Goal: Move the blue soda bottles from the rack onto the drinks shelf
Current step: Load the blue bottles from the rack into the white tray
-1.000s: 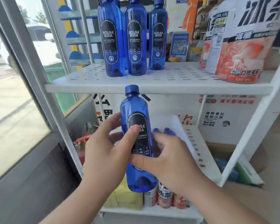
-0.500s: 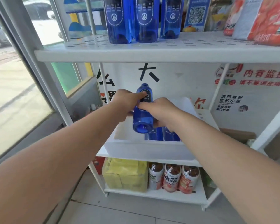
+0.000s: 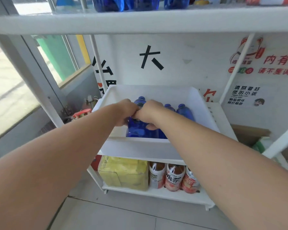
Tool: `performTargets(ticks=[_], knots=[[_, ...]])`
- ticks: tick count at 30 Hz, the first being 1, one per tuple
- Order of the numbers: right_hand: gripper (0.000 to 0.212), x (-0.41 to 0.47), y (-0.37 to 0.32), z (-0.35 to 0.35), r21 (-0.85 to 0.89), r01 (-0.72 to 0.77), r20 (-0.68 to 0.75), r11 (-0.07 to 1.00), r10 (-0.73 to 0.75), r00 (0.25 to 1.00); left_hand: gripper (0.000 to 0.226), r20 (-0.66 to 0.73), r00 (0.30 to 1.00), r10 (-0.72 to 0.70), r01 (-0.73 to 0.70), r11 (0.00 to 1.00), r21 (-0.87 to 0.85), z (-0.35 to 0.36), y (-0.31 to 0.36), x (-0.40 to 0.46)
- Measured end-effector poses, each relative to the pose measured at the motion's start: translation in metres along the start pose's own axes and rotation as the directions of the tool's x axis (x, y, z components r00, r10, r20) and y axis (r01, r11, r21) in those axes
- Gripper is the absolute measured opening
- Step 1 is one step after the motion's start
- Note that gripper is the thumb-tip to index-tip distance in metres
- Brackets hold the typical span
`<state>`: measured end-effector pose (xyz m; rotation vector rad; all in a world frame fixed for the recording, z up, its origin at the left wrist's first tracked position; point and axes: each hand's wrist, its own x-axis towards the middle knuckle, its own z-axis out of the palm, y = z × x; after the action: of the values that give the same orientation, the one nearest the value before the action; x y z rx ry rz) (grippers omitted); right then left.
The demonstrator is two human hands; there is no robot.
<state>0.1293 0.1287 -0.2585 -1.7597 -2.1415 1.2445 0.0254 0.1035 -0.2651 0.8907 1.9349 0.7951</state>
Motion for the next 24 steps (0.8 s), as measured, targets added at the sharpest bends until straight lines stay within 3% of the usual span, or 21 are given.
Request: performTargets(ticks=[2,6,9,11,13,14,15,16,17,20,22,24], knots=[[0.022,0.003,-0.002,0.008,-0.099,0.006,0.014,0.995,-0.005,1.0,0.009,-0.013,1.0,-0.004,0.006,0.98,0.197,0.002,-0.008,0.001],[0.026,0.01,-0.007,0.022,-0.289,0.065,0.028,0.955,-0.06,0.998,0.028,0.076,0.995,-0.063,0.046,0.978,0.205,0.0,-0.014,0.001],[0.052,0.004,-0.009,0.019,-0.36,0.088,0.033,0.929,-0.082,0.996,0.032,0.079,0.996,-0.052,0.032,0.971,0.235,0.001,-0.009,-0.007],[0.059,-0.007,-0.009,0.013,-0.438,0.112,0.026,0.892,-0.112,0.993,0.028,0.086,0.996,-0.026,-0.006,0.938,0.346,0.007,-0.001,-0.02],[0.05,-0.03,-0.007,0.002,-0.454,0.169,0.034,0.875,-0.173,0.984,0.019,0.024,0.996,0.087,-0.088,0.87,0.485,0.012,0.012,-0.041],[0.037,-0.048,-0.005,-0.007,-0.414,0.21,0.025,0.885,-0.22,0.975,0.025,0.045,0.984,0.173,-0.169,0.813,0.557,0.011,0.015,-0.052],[0.018,-0.067,-0.002,-0.016,-0.375,0.255,0.009,0.891,-0.271,0.963,0.028,0.082,0.967,0.243,-0.246,0.785,0.568,0.008,0.016,-0.063],[0.005,-0.088,0.002,-0.026,-0.329,0.315,0.005,0.89,-0.332,0.943,0.027,0.058,0.95,0.307,-0.297,0.829,0.474,0.002,0.015,-0.077],[0.014,-0.108,0.004,-0.037,-0.277,0.375,-0.013,0.885,-0.393,0.919,0.023,-0.005,0.925,0.381,-0.343,0.84,0.421,-0.007,0.016,-0.089],[0.011,-0.168,-0.005,-0.072,-0.133,0.511,-0.144,0.849,-0.527,0.838,0.023,-0.082,0.82,0.567,-0.488,0.767,0.416,-0.036,0.031,-0.146],[0.007,-0.193,-0.022,-0.101,-0.104,0.597,-0.314,0.795,-0.596,0.739,0.022,-0.165,0.647,0.744,-0.647,0.651,0.397,-0.056,0.051,-0.18],[0.01,-0.203,-0.044,-0.128,-0.114,0.671,-0.527,0.733,-0.617,0.584,0.02,-0.305,0.468,0.83,-0.772,0.551,0.315,-0.079,0.078,-0.205]])
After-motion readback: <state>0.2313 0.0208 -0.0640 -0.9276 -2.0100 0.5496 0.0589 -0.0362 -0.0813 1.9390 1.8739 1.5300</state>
